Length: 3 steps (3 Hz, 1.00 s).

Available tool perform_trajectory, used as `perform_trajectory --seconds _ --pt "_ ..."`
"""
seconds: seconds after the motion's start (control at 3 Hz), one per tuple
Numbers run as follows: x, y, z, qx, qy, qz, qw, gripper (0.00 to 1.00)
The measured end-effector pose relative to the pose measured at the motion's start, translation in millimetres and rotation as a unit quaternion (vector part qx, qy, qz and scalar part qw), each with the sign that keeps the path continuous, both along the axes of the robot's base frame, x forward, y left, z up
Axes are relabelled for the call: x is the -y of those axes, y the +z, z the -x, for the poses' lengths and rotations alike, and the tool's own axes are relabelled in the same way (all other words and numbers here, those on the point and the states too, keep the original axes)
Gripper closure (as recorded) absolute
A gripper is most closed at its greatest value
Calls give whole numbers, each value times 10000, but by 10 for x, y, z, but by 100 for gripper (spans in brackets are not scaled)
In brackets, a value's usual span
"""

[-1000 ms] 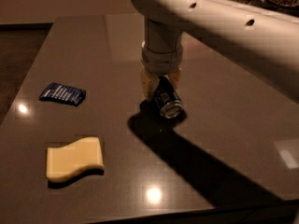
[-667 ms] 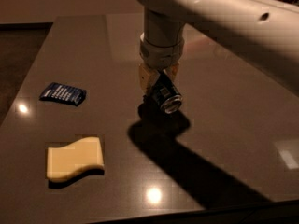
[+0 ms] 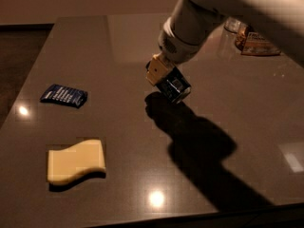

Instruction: Place pepsi can upright

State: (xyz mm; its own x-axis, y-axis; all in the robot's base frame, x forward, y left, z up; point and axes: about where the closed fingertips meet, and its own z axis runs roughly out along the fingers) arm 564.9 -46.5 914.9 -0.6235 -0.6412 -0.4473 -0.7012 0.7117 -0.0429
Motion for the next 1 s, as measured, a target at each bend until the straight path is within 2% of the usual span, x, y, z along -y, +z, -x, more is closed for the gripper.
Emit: perform_trajectory --seconds 0.33,0.67,1.0 --pt "1 115 -97 545 348 -803 9947 100" --pt "-83 235 -212 1112 660 -1708 9768 100" --pt "-129 272 -268 1513 950 -2434 9533 100"
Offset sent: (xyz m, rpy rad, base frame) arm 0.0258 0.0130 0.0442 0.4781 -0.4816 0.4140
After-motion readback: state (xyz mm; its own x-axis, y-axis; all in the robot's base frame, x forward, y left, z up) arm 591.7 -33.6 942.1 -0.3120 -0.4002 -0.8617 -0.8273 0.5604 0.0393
